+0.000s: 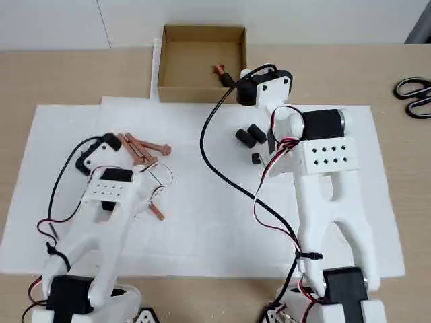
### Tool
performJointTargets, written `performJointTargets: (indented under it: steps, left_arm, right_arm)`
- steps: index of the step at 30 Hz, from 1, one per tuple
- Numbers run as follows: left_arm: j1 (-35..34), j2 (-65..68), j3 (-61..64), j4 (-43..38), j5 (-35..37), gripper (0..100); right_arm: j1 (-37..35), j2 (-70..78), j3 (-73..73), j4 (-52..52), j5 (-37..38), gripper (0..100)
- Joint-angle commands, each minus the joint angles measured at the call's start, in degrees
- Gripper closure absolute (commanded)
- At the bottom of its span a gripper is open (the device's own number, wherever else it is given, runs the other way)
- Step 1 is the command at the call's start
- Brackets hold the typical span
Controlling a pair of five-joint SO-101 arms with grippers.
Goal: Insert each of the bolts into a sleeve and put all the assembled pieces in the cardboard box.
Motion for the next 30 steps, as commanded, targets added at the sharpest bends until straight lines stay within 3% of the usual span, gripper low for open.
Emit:
performJointTargets:
  steps: [1,6,9,15,30]
  left_arm:
    - [0.1,-0.6,-8.0,8.4,-13.1,99]
    - [-0.6,-0.2,-17.6,19.1,-41.3,99]
    - [-0.9,-0.1,-17.8,17.7,-50.5,99]
    - [-3.7,-0.1,-15.3,14.9,-56.5,99]
    - [-4.1,0.0,-4.1,3.3,-58.2,91]
  right_arm:
    - [0.4,-2.7,-0.4,0.1,-0.5,99.5]
    - [0.4,-2.7,-0.4,0.1,-0.5,99.5]
    - [0.4,-2.7,-0.4,0.1,-0.5,99.5]
    - [0.4,-2.7,-0.4,0.1,-0.5,99.5]
    - [0.4,-2.9,0.2,0.2,-0.5,99.5]
